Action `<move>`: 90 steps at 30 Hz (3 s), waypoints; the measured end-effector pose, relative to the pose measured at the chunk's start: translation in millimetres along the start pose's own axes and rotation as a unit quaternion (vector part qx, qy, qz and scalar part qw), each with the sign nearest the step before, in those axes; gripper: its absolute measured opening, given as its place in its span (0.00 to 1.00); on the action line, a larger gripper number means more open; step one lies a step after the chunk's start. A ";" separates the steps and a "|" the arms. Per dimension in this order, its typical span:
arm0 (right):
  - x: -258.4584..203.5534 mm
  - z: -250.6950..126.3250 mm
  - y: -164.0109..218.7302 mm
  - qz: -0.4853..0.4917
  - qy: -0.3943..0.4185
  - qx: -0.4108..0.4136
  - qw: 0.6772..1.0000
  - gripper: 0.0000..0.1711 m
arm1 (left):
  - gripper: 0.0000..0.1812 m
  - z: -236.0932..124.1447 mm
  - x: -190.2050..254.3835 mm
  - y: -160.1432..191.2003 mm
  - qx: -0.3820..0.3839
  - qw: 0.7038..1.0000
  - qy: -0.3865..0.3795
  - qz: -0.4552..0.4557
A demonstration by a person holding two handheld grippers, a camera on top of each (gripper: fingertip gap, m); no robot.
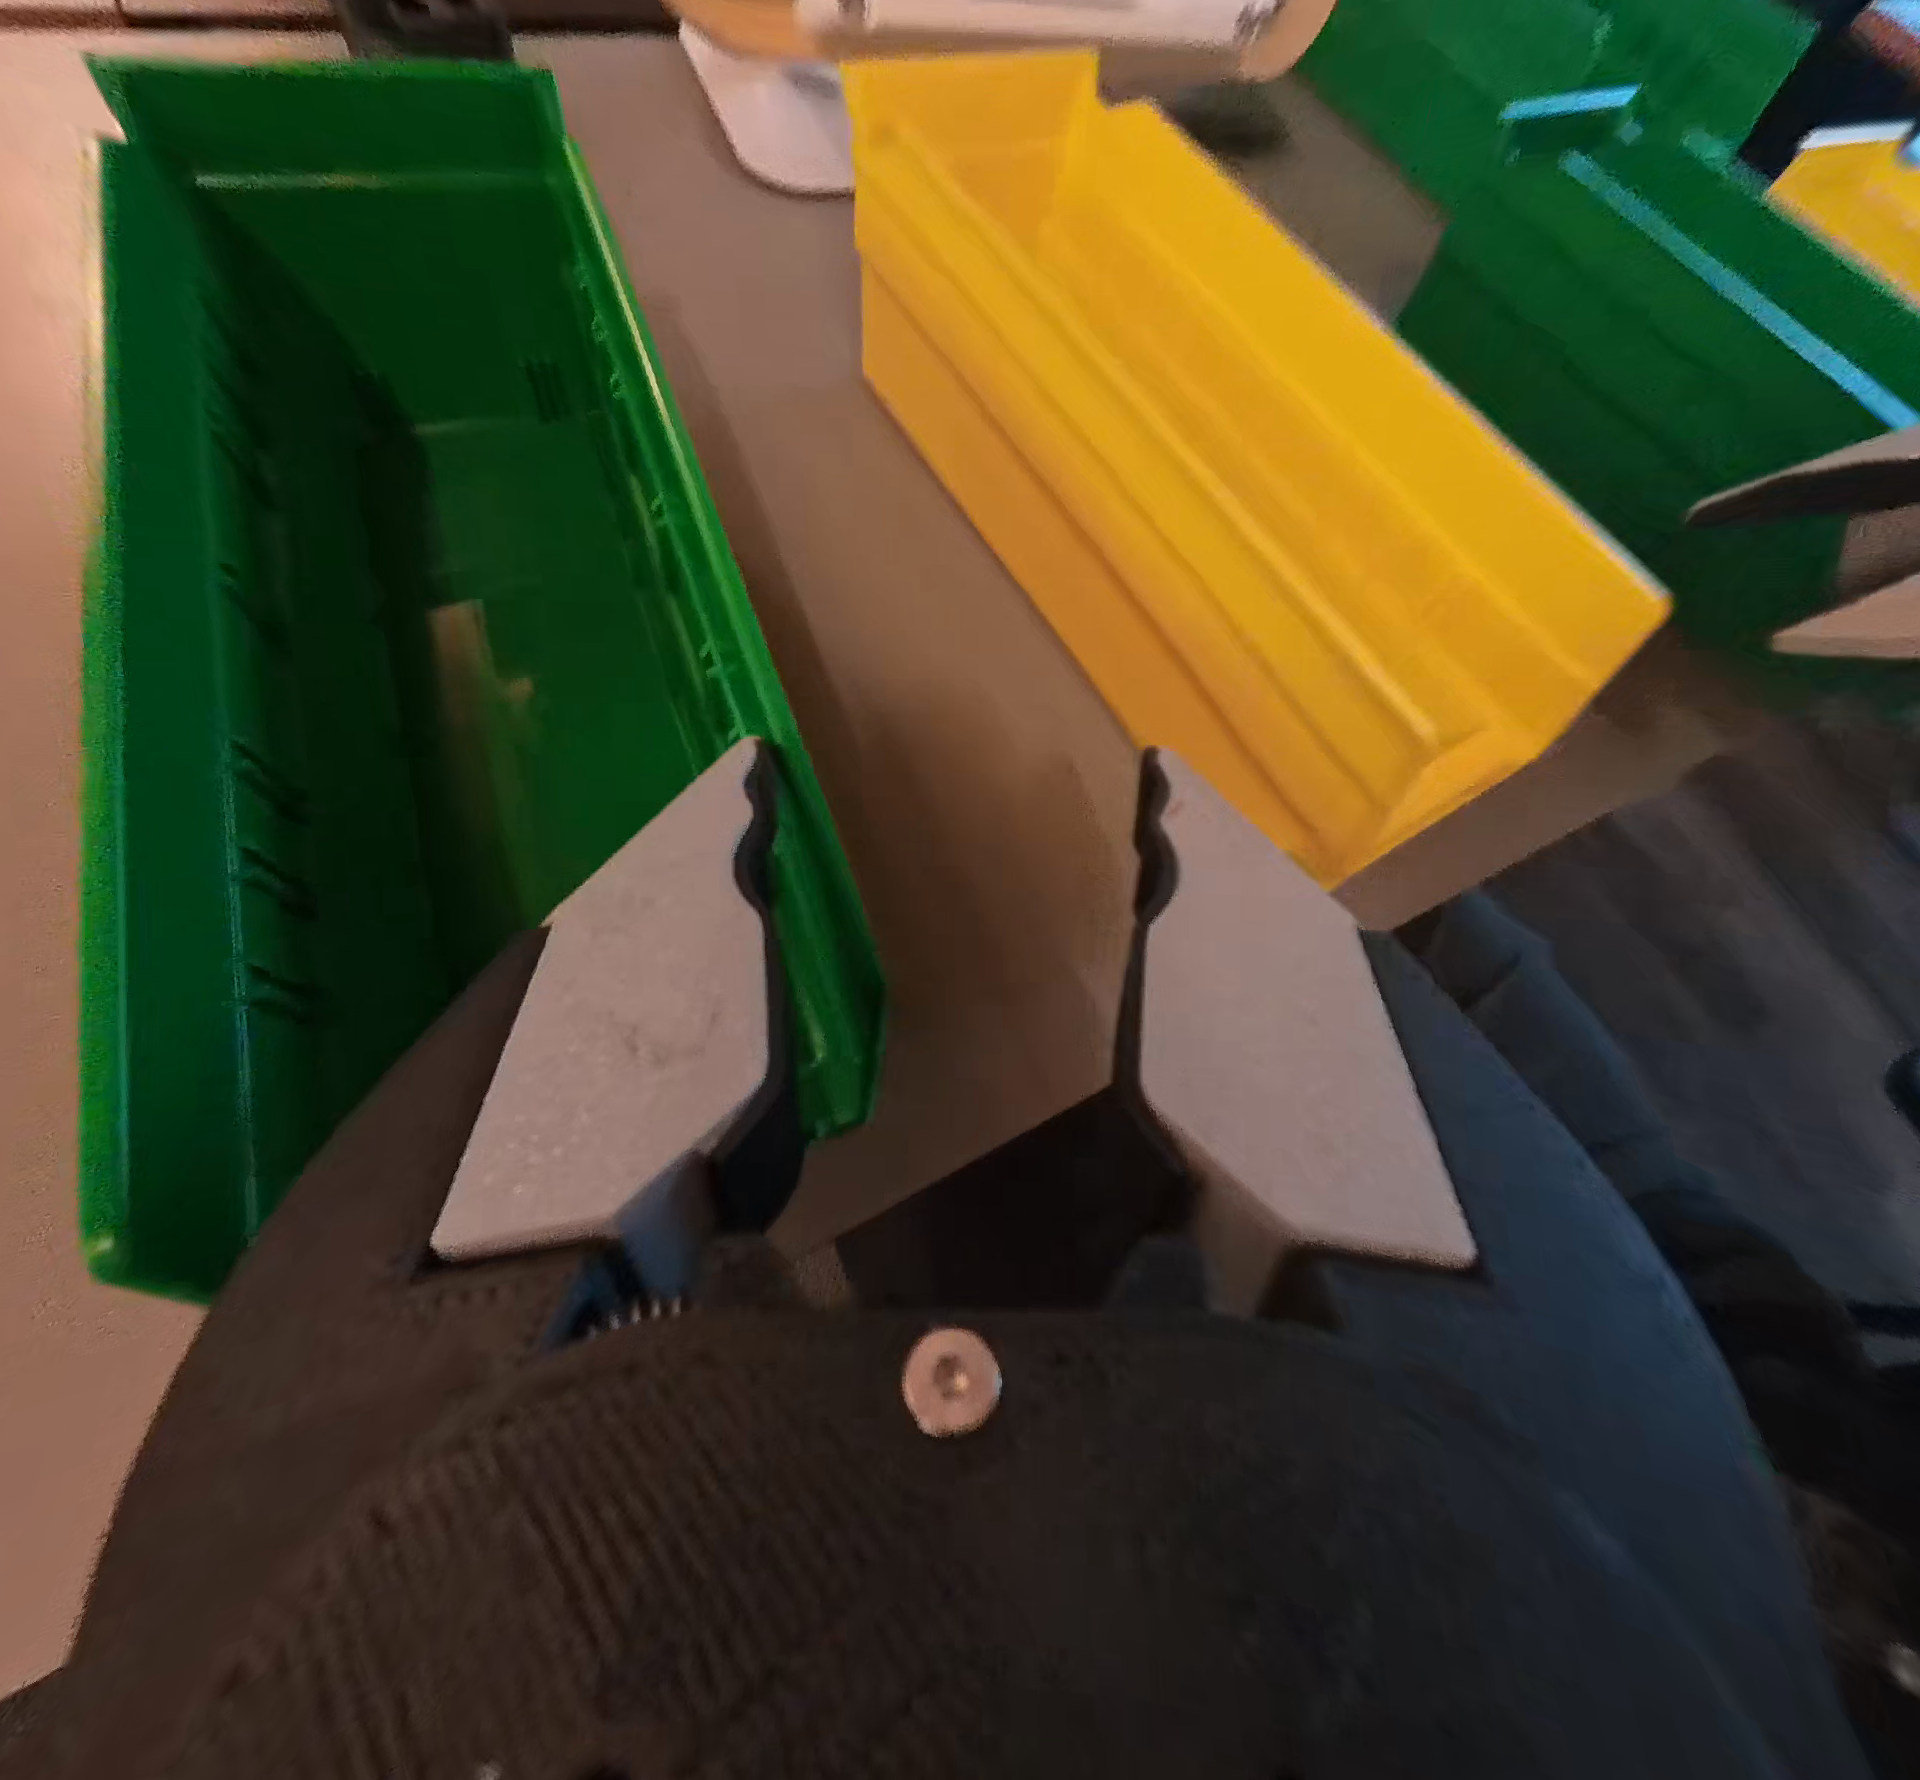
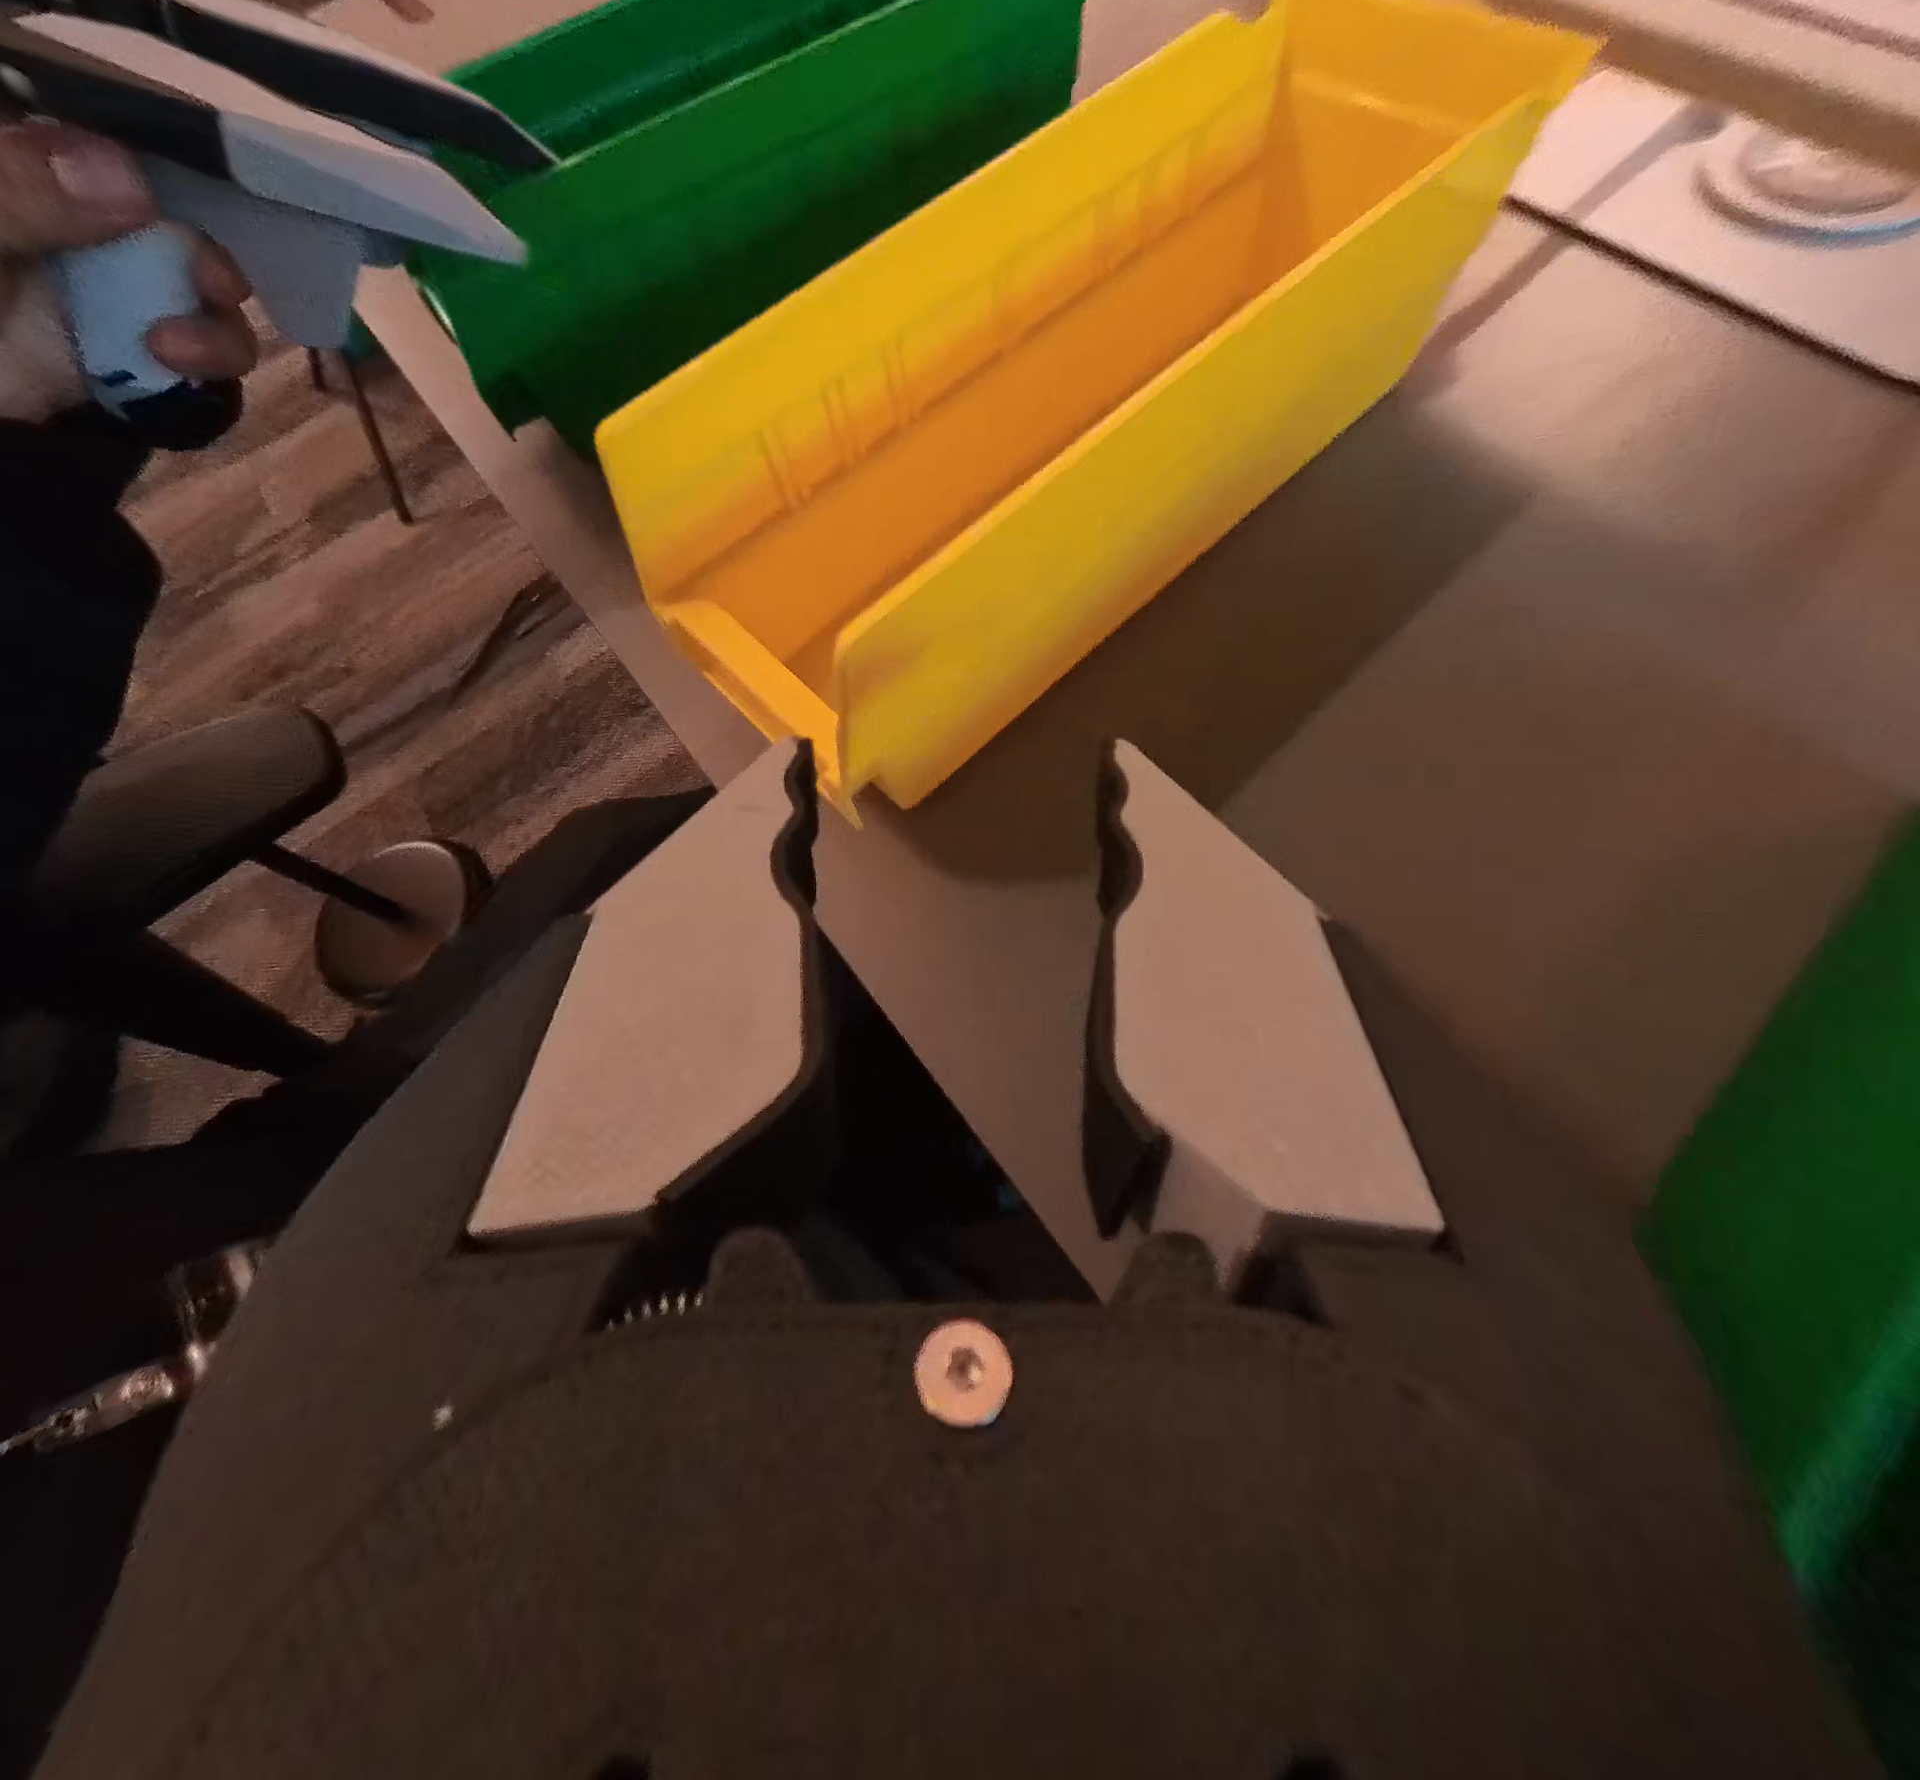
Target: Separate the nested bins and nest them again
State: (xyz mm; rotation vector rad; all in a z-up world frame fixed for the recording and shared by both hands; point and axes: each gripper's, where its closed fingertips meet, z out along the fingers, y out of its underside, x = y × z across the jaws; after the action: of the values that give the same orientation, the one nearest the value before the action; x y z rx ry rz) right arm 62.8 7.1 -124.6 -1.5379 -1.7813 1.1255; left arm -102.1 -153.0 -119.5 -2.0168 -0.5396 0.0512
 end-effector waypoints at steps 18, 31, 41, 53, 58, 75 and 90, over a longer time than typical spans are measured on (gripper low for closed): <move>39.2 -145.3 -37.8 0.106 -0.063 0.194 0.973 0.46 | 0.41 -18.9 85.2 -23.2 0.048 0.994 0.077 0.061; 34.0 -118.8 -31.8 0.109 -0.091 0.166 0.976 0.48 | 0.40 -14.2 81.7 -20.6 0.044 0.994 0.082 0.056; 35.7 -111.0 -28.1 0.118 -0.096 0.155 0.976 0.43 | 0.39 -16.8 77.6 -22.9 0.050 0.994 0.079 0.054; 37.3 -114.4 -27.2 0.116 -0.092 0.154 0.977 0.44 | 0.39 -11.6 80.5 -18.4 0.041 0.994 0.068 0.080; 38.1 -111.4 -26.2 0.116 -0.087 0.150 0.978 0.43 | 0.33 -20.5 79.2 -28.8 0.070 0.992 0.064 0.081; 47.5 -102.6 -16.0 0.100 -0.040 0.119 0.987 0.43 | 0.31 -16.0 85.3 -22.7 0.056 0.991 0.070 0.098; 38.9 -131.3 -41.1 0.125 -0.105 0.209 0.964 0.58 | 0.31 -13.0 86.6 -19.8 0.050 0.991 0.068 0.104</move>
State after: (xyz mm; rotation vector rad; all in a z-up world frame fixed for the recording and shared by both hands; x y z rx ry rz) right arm 140.4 77.2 -27.1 -1.4477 -1.3731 1.7185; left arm -27.7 -121.8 -79.9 -1.9550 -0.2336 0.0654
